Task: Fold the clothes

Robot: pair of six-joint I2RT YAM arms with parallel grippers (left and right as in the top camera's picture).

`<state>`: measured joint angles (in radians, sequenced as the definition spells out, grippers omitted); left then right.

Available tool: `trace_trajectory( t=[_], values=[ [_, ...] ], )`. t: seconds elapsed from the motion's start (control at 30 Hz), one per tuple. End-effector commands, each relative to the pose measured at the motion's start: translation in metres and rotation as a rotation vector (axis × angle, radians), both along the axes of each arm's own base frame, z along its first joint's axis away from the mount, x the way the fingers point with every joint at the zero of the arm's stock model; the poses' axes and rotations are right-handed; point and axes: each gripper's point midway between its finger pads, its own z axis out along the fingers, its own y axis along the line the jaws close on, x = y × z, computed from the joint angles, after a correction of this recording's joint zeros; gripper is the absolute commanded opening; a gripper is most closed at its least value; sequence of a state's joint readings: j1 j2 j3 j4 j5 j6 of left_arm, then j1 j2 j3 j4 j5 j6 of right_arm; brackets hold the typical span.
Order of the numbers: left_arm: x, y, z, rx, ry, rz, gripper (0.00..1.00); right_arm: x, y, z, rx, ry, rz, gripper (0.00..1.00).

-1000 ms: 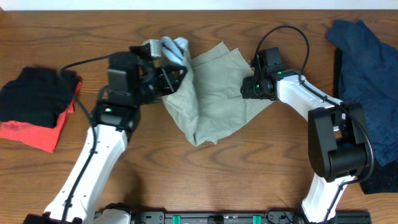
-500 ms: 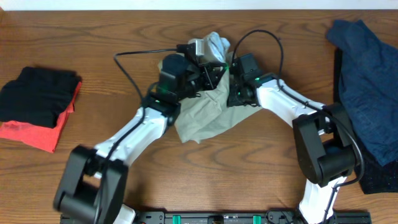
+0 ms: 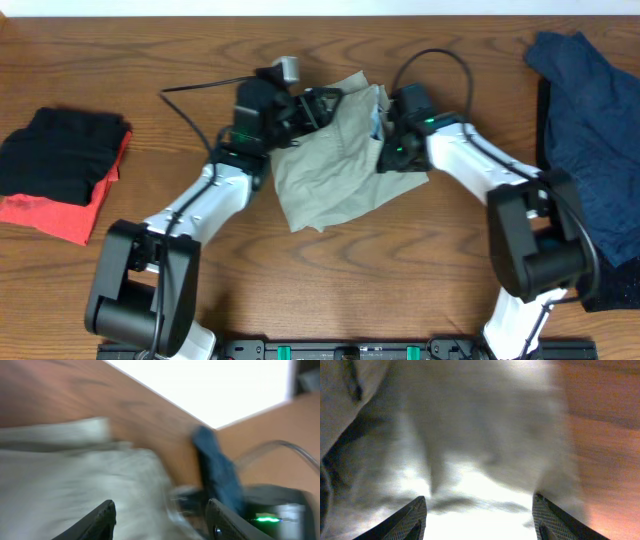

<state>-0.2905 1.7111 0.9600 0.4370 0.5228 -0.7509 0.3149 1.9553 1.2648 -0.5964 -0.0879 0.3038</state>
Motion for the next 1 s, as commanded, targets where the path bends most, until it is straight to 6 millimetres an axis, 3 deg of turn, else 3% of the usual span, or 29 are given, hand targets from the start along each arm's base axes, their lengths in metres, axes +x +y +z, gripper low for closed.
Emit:
trace_trajectory(
  t=[0.0,0.07,0.2,0.37,0.5,0.67,0.8,0.97],
  values=[
    [0.017,0.040,-0.014,0.137,-0.026,0.113,0.59,0.013,-0.023,0.046,0.015,-0.105,-0.076,0.66],
    [0.022,0.058,-0.024,0.191,-0.007,0.166,0.59,0.013,-0.021,0.071,0.048,-0.154,-0.074,0.66],
    [0.028,0.074,-0.038,0.271,-0.010,0.215,0.59,0.001,0.006,0.105,0.150,-0.195,0.000,0.65],
    [0.033,0.084,-0.069,0.375,0.012,0.241,0.60,-0.028,0.050,0.107,0.255,-0.119,0.123,0.66],
    [0.030,0.085,-0.099,0.404,0.068,0.225,0.59,-0.054,0.069,0.086,0.228,-0.025,0.182,0.66],
    [0.018,0.086,-0.142,0.440,0.178,0.199,0.59,-0.079,0.079,0.046,0.156,0.090,0.226,0.68],
    [-0.007,0.092,-0.170,0.486,0.319,0.170,0.58,-0.092,0.069,0.007,0.078,0.195,0.215,0.68],
    [-0.065,0.092,-0.198,0.509,0.571,0.069,0.36,-0.085,0.036,-0.027,-0.079,0.230,0.148,0.66]
  ],
)
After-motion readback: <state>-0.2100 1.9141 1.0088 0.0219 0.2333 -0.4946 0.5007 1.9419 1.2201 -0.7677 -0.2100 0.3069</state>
